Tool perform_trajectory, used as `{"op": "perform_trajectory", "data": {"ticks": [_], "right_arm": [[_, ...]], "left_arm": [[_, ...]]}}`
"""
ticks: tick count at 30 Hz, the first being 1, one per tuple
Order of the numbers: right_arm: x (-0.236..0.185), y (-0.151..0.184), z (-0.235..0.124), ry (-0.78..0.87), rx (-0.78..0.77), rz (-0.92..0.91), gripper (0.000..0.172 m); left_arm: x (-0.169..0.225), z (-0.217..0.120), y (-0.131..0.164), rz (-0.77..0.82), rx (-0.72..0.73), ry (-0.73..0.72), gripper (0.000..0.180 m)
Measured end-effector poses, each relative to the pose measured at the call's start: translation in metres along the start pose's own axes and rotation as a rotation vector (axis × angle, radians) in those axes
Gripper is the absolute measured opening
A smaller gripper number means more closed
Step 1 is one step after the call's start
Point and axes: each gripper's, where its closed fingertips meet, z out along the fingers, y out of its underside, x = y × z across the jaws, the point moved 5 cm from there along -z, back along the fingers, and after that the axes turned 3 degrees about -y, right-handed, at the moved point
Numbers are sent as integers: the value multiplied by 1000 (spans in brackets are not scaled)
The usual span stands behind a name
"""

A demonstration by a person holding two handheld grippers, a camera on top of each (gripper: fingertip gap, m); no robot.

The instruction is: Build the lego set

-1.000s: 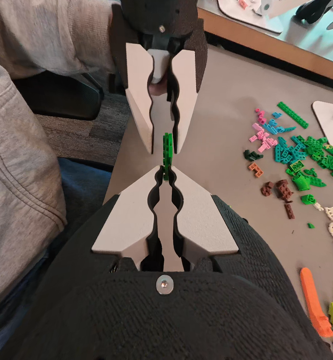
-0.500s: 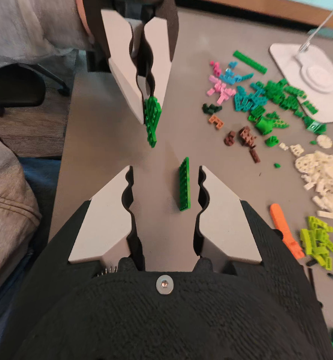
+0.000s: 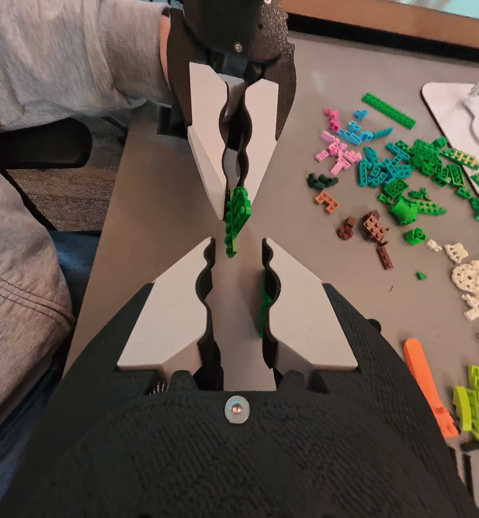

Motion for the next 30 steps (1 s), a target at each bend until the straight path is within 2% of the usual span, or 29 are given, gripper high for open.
{"op": "perform_trajectory", "data": {"ticks": [4,6,9,12,18,21,30], "right_arm": [[-6,-5,3,-25,14,-28,13],[-8,-5,4,-25,13,-37,11],[2,6,0,37,-39,-25,34],[12,30,1,59,-170,35,51],[17,53,7,30,-281,91,51],[20,53,9,13,-304,117,48],[25,51,14,-6,-326,147,26]], "left_arm": [[6,-2,-2,7,19,7,5],[7,-3,-1,-4,17,2,5],[8,-4,3,3,7,-28,5],[8,-6,8,1,-1,-42,5],[5,-6,12,-8,-18,-60,6],[5,-6,12,-9,-23,-59,5],[3,-3,13,-9,-35,-66,5]]}}
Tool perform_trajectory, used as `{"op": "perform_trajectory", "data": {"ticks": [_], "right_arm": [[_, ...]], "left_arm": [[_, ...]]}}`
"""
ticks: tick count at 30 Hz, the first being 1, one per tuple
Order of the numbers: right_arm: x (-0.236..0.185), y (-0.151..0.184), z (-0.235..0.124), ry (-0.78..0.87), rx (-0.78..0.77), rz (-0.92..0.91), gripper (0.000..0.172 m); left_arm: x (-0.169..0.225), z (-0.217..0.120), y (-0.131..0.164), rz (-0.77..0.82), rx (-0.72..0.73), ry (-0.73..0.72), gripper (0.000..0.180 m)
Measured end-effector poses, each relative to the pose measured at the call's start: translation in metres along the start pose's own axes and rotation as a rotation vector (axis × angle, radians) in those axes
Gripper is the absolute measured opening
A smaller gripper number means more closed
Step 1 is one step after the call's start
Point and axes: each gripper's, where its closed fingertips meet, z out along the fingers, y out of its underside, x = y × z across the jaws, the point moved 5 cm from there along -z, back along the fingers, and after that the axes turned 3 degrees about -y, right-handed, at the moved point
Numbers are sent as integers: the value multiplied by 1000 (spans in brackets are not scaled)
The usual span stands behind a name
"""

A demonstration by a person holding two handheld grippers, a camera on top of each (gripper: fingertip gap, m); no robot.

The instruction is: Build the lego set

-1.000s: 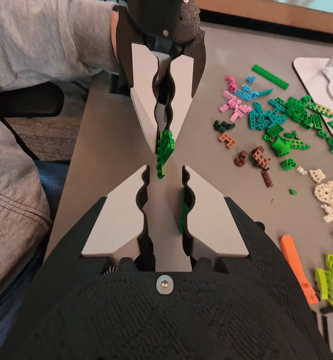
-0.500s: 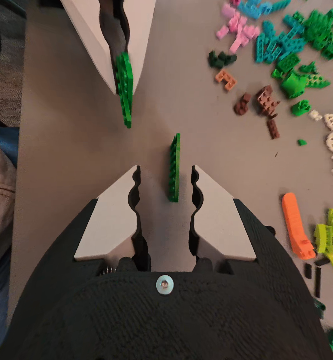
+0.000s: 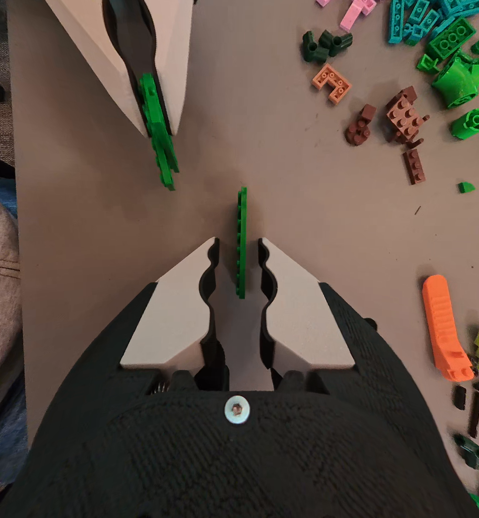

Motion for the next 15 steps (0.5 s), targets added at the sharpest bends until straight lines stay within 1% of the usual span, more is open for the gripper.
{"op": "perform_trajectory", "data": {"ticks": [2,4,5,8,10,13,15], "right_arm": [[-1,0,1,22,12,-27,3],[-4,-5,-1,101,61,-125,3],[-8,-10,-6,146,118,-187,3],[-24,-26,-25,293,273,-369,3],[-39,-31,-37,389,330,-537,3],[-56,-34,-49,514,311,-735,3],[-64,-35,-54,570,276,-830,3]], "left_arm": [[0,0,-1,19,4,-14,6],[3,-1,-3,86,31,-45,5],[5,-2,-6,151,54,-70,5],[17,-7,-15,411,91,-195,5],[25,-10,-20,571,53,-292,5],[42,-12,-30,820,-4,-401,6],[53,-12,-37,939,-21,-444,6]]}}
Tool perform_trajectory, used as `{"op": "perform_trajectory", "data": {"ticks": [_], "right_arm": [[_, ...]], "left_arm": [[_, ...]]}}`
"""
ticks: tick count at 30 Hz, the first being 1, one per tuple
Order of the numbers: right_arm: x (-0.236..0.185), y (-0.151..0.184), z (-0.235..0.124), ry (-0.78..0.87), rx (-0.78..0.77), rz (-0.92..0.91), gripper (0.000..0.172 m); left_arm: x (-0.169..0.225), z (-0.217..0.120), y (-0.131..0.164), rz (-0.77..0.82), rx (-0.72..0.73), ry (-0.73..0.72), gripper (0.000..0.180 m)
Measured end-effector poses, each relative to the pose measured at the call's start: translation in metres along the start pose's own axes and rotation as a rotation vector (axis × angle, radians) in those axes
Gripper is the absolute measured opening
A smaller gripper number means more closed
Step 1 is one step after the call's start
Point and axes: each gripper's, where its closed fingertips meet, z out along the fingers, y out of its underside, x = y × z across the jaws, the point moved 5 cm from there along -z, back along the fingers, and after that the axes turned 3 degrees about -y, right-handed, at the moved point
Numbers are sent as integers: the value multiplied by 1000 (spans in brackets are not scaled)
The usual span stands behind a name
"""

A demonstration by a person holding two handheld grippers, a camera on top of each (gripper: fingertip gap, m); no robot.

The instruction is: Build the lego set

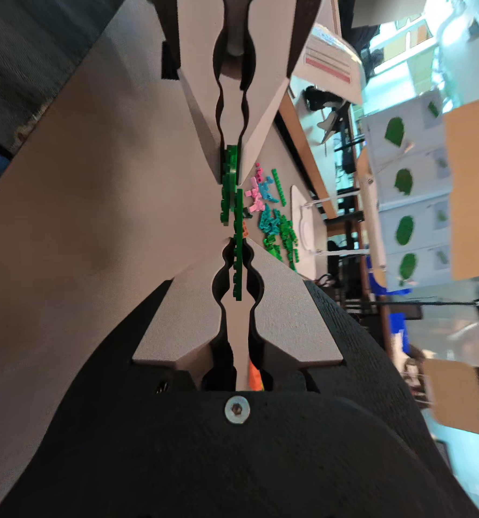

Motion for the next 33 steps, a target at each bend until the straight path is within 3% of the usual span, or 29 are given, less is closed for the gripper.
{"op": "perform_trajectory", "data": {"ticks": [7,17,24,29,33], "right_arm": [[2,-8,-14,36,-16,-79,3],[-1,-7,-15,89,-60,-113,3],[-4,-7,-17,104,-97,-260,4],[-9,-4,-18,4,-67,-136,4],[-9,-5,-21,9,-64,-184,4]], "left_arm": [[0,-4,-21,166,-11,-69,5],[0,-5,-25,133,20,-105,5],[2,-3,-24,59,24,-82,6],[7,0,-24,48,21,-68,6],[6,0,-27,60,24,-69,6]]}}
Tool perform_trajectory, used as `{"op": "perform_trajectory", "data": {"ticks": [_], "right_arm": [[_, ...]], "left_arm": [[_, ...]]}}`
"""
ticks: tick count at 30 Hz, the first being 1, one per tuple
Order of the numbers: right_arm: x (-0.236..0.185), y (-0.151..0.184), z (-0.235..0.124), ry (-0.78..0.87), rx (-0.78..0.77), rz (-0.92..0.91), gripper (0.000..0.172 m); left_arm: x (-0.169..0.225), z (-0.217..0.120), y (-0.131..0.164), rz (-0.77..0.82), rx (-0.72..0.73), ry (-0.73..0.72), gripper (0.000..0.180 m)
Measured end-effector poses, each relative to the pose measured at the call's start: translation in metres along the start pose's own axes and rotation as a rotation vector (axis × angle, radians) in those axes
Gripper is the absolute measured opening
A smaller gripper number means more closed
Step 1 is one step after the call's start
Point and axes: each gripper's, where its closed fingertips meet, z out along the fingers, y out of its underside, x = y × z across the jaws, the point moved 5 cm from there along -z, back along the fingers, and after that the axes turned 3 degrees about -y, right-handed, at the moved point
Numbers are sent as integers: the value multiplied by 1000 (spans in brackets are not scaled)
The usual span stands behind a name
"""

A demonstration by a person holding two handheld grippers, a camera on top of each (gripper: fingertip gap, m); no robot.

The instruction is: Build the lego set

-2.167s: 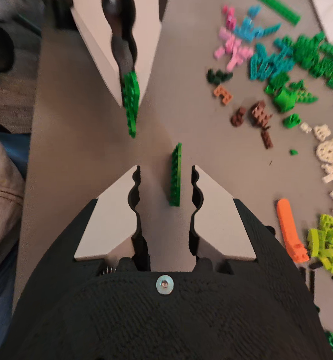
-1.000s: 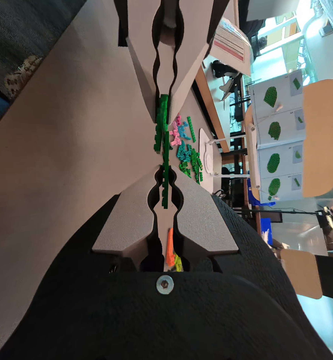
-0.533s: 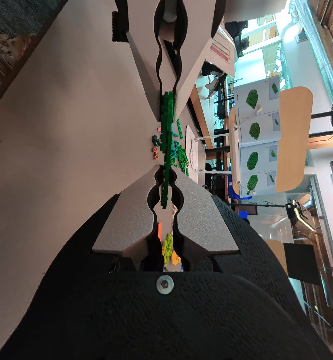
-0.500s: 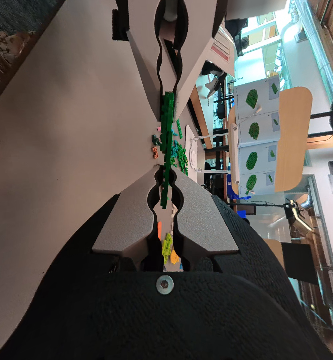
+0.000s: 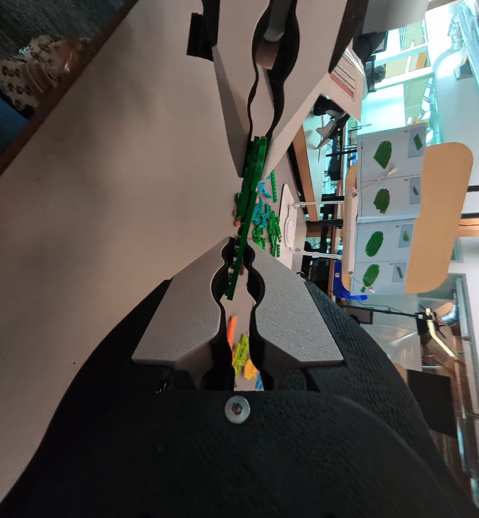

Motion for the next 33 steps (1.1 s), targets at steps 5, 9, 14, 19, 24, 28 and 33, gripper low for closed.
{"op": "perform_trajectory", "data": {"ticks": [5,9,14,19,24,28,33], "right_arm": [[5,-1,-4,73,3,-41,3],[11,-6,-8,173,-8,-122,3],[16,-6,-12,178,16,-48,3],[14,-13,-16,144,61,-51,3],[13,-13,-16,170,14,-122,3],[11,-15,-19,175,27,-149,3],[11,-13,-18,180,21,-160,3]], "left_arm": [[0,-1,-3,19,15,-24,6],[-3,-5,-8,81,17,-46,5],[-5,-9,-13,142,16,-71,5],[-2,-8,-15,233,-20,-82,5],[-3,-8,-16,251,-24,-106,5],[-2,-8,-16,258,-26,-111,5],[-2,-7,-16,266,-31,-120,5]]}}
